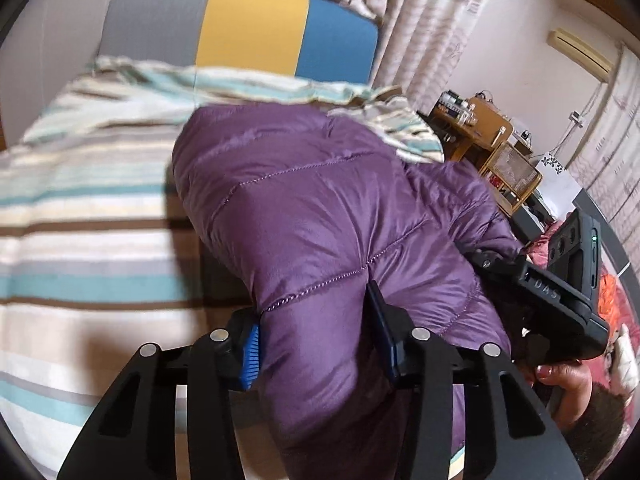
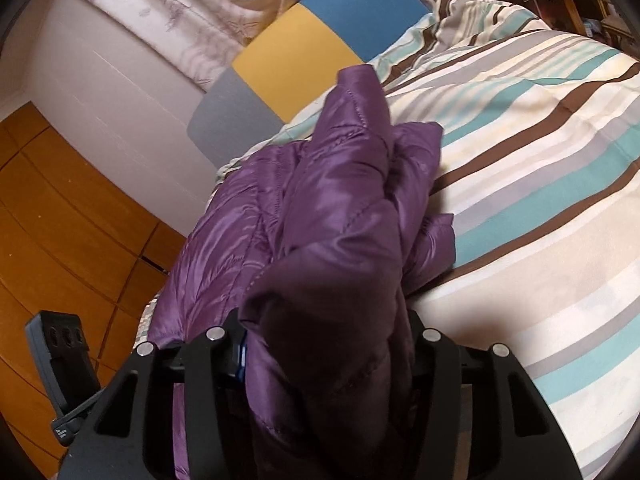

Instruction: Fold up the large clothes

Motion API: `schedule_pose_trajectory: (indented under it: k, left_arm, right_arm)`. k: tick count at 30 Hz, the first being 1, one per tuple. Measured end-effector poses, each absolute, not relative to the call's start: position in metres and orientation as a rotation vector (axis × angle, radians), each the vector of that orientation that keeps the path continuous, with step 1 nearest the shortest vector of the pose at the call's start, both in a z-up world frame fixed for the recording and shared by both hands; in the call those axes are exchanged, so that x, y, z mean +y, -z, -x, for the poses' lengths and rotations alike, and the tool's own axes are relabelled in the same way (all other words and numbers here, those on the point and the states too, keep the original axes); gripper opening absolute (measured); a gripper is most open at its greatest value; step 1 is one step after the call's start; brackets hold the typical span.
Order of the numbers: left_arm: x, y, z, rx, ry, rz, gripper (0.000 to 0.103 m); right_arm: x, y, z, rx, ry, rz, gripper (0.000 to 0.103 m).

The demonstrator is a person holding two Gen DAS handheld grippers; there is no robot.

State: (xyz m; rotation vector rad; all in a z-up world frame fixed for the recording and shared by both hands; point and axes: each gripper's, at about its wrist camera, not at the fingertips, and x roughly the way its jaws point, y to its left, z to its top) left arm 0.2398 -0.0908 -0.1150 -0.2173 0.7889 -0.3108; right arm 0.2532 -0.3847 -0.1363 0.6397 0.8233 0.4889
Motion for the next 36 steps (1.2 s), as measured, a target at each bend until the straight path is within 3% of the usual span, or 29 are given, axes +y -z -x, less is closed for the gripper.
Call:
schedule_pose_trajectory:
  k: [11,28,30,33,34,36]
  left_arm:
    - [-0.036,0.083,-0.204,0.605,0.203,0.131,0.044]
    - [0.137,0.104,-0.143,0.595,-0.139,0.246,0.045]
    - [0.158,0.118,-0.137,0.633,-0.204,0.246,0.049]
    - [0.177,0.144,-0.128,0.694,-0.272,0.273,0.063]
    - [0.178,0.148,-0.123,0.689,-0.292,0.267,0.070]
    - [0.172,0.152,-0.114,0.679,-0.300,0.243,0.071]
  right_arm:
    - [-0.308,0.112,-0.250,0.772,-0.605,-0.649,0.051]
    - [-0.080,0.110,-0.273,0.872,-0.863,-0.373,0.051]
    - [-0.056,0.116,-0.274,0.901,-0.867,-0.308,0.052]
    - [-0.030,0.120,-0.269,0.874,-0.845,-0.185,0.070]
    - [-0.024,0.121,-0.268,0.863,-0.827,-0.127,0.071]
    - [-0.023,0.124,-0.261,0.844,-0.819,-0.070,0.071]
